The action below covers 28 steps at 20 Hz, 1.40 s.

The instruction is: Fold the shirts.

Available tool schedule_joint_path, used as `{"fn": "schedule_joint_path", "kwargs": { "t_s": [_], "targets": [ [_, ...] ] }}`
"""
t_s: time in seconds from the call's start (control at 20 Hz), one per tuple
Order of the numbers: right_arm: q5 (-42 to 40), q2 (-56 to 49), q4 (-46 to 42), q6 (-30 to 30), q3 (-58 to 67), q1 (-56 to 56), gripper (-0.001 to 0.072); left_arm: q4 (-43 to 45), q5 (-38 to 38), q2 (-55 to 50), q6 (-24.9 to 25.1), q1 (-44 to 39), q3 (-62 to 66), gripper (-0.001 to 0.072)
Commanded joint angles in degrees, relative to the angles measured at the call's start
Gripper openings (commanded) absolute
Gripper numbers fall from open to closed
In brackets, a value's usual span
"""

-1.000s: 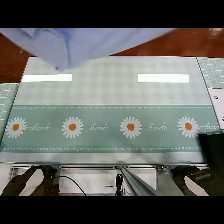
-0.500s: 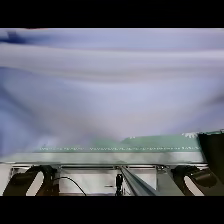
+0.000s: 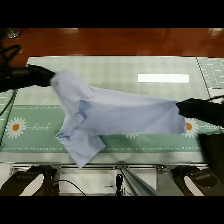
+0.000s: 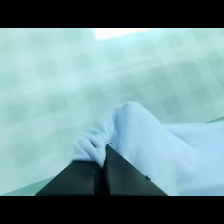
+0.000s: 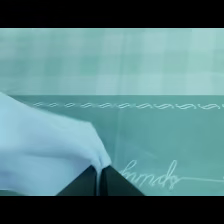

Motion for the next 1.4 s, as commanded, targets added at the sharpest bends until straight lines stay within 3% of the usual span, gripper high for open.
{"fn": "schedule_joint_path", "kwargs": {
  "t_s": [0.0, 0.15, 0.3, 0.35, 0.4, 0.45, 0.5, 0.6, 0.7, 0.75, 0.9, 1.0, 1.05, 1.15, 1.35],
  "targets": [
    [-14.86, -11.78, -4.07, 3.69, -4.22, -3.41, 0.0020, -11.61, 8.31, -14.40, 2.82, -0.39, 0.48, 0.0023],
    [-17.40, -25.49, 1.64, -2.08, 3.32, -11.67, 0.0020, -12.02, 7.17, -25.79, 2.62, -0.66, 11.23, 0.0023],
    [-17.09, -36.89, 16.20, -11.82, 10.80, -16.37, 0.0021, -12.79, 3.56, -32.59, 1.09, -2.38, 20.41, 0.0035],
    [-16.74, -40.06, 21.18, -13.97, 12.66, -17.20, 0.0021, -12.83, 1.95, -33.75, 1.07, -3.28, 21.94, 0.0177],
    [-16.04, -42.53, 25.00, -15.74, 14.16, -17.79, 0.0065, -12.68, 0.17, -34.45, 1.09, -4.09, 22.67, 0.0570],
    [-14.84, -44.35, 27.50, -18.18, 15.61, -18.56, 0.0313, -11.65, -1.97, -34.53, 0.63, -4.31, 22.69, 0.0707],
    [-12.81, -45.46, 28.63, -21.38, 17.14, -19.28, 0.0628, -8.76, -5.49, -34.40, 0.61, -3.89, 22.69, 0.0707],
    [-5.66, -45.53, 26.05, -25.90, 20.17, -21.49, 0.0635, 1.88, -15.19, -33.64, -5.22, -1.22, 22.67, 0.0707],
    [1.09, -44.11, 20.41, -25.66, 20.96, -25.38, 0.0631, 12.81, -26.58, -32.72, -8.87, 3.58, 20.87, 0.0706],
    [3.78, -43.01, 16.74, -24.87, 20.22, -27.65, 0.0625, 13.35, -27.63, -30.86, -10.58, 7.02, 17.40, 0.0706],
    [1.99, -36.54, 18.49, -23.69, 8.59, -34.01, 0.0622, 7.67, -24.61, -21.27, -10.10, 18.45, -0.85, 0.0706],
    [-3.91, -30.77, 27.93, -25.94, -3.10, -34.86, 0.0622, 2.84, -24.52, -15.47, -9.44, 24.92, -12.92, 0.0706],
    [-6.54, -28.00, 34.71, -30.18, -8.81, -33.97, 0.0622, -1.42, -23.80, -13.14, -10.32, 27.17, -17.64, 0.0706],
    [-8.39, -24.87, 41.77, -34.29, -15.50, -31.74, 0.0622, -6.51, -22.03, -9.07, -8.11, 28.61, -24.98, 0.0706],
    [-8.24, -24.24, 42.56, -34.82, -17.49, -28.96, 0.0622, -11.80, -18.91, -6.29, -2.84, 26.12, -31.45, 0.0705]
  ]
}}
